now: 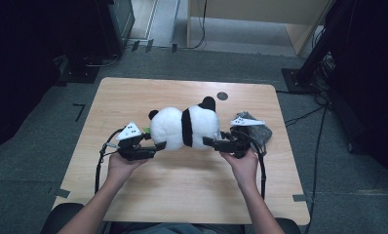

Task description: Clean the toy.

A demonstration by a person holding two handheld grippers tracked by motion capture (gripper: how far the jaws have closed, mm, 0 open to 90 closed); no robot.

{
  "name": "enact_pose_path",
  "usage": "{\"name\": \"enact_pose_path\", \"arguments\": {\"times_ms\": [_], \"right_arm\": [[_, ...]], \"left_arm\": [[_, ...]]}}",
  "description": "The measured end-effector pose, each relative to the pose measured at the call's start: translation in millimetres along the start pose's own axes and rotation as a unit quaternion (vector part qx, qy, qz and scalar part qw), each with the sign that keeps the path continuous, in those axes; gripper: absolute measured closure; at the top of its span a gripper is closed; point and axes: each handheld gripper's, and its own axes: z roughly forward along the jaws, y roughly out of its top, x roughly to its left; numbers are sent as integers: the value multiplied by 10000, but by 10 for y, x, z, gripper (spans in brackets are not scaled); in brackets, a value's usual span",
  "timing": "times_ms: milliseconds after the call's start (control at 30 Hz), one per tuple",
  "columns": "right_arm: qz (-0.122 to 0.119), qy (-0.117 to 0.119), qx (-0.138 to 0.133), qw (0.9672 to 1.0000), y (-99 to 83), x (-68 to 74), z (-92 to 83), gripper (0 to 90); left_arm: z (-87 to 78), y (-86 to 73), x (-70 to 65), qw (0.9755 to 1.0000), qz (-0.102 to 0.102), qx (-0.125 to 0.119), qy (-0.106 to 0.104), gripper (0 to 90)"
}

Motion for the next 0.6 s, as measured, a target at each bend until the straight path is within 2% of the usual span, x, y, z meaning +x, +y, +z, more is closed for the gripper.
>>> {"name": "enact_pose_path", "arguments": {"times_ms": [133, 233, 333, 433, 467, 533, 600], "right_arm": [[-170, -73, 90, 9998, -4, 10, 22, 308], [-368, -88, 187, 9991, -1, 27, 34, 289], [-663, -186, 361, 9970, -15, 77, 59, 261], [-1002, -423, 539, 9926, -39, 144, 73, 261], [-1076, -511, 571, 9912, -49, 164, 76, 280], [-981, -557, 594, 9918, -54, 170, 71, 308], [-873, -509, 573, 9932, -51, 150, 69, 315]], "left_arm": [[-14, 25, 40, 9989, -460, 2, -97, 471], [-31, 32, 71, 9977, -657, 19, -158, 493], [-32, 28, 95, 9968, -769, 107, -189, 497], [-18, 15, 111, 9956, -874, 244, -245, 485], [-14, 9, 107, 9957, -854, 281, -223, 479], [-9, 5, 99, 9962, -785, 340, -181, 459], [-9, 2, 95, 9966, -737, 340, -138, 440]]}}
